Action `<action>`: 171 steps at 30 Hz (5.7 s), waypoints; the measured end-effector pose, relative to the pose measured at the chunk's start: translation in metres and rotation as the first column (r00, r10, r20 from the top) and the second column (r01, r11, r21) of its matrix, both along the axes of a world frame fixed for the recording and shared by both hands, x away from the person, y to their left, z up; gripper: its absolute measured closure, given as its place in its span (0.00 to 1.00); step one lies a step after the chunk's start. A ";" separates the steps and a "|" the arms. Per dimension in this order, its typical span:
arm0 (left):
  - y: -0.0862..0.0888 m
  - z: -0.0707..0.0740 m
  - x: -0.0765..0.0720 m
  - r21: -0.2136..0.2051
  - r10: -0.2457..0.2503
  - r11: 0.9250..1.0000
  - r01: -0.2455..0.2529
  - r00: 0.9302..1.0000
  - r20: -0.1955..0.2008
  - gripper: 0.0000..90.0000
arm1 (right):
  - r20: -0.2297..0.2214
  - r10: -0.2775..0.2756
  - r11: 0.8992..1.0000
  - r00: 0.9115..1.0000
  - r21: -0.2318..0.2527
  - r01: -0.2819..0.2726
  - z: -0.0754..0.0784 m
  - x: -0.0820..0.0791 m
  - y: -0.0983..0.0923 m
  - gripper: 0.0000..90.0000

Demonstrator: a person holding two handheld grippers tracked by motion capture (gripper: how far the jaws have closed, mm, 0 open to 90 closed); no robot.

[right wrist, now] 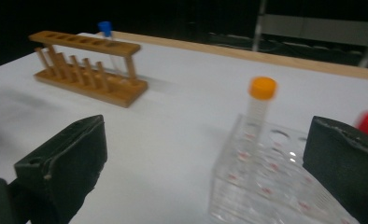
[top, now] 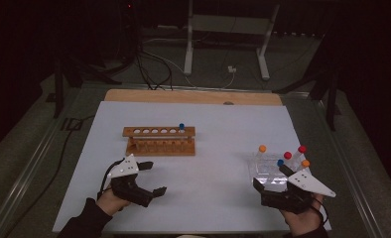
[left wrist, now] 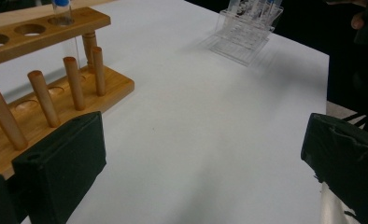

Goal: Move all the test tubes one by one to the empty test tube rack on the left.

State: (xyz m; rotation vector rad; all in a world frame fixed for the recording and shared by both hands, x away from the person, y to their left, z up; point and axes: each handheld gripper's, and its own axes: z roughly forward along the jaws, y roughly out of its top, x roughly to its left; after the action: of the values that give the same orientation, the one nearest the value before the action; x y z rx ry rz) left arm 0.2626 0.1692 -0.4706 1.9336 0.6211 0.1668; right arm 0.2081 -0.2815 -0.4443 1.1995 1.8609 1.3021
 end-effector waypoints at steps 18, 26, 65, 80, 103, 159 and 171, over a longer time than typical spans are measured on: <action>-0.002 -0.001 0.000 0.002 -0.015 1.000 0.015 1.000 -0.003 0.01 | -0.084 -0.236 0.971 0.968 -0.060 0.232 -0.017 0.009 -0.026 0.54; -0.004 0.000 0.001 -0.001 -0.024 1.000 0.024 1.000 0.000 0.01 | -0.122 -0.260 0.964 0.958 -0.086 0.251 -0.024 0.022 -0.027 0.68; -0.004 0.001 0.003 -0.022 -0.036 0.999 0.036 0.999 -0.010 0.01 | 0.071 -0.199 0.973 0.977 -0.101 0.206 0.025 0.008 -0.014 0.86; -0.019 0.011 0.002 -0.055 -0.121 0.991 0.121 0.993 0.011 0.01 | -0.018 0.074 0.992 0.997 -0.103 -0.076 0.015 0.020 0.038 0.86; -0.091 0.040 0.027 -0.099 -0.238 0.965 0.244 0.969 0.074 0.16 | -0.116 0.275 0.953 0.954 -0.096 -0.287 -0.006 0.022 0.087 0.86; -0.101 0.085 0.061 -0.015 -0.110 0.993 0.115 0.972 0.208 0.86 | -0.024 0.221 0.973 0.975 -0.068 -0.222 0.000 0.024 0.075 0.27; -0.057 0.105 0.084 -0.010 0.039 0.999 -0.038 0.965 0.258 0.86 | -0.026 0.220 0.975 0.975 -0.012 -0.220 -0.001 0.025 0.073 0.02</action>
State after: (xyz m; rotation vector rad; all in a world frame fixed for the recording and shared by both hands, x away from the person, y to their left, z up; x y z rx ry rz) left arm 0.3462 0.1123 -0.3651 1.8561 0.4840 0.4351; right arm 0.2330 -0.2081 -0.4451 1.0286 2.0647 1.3924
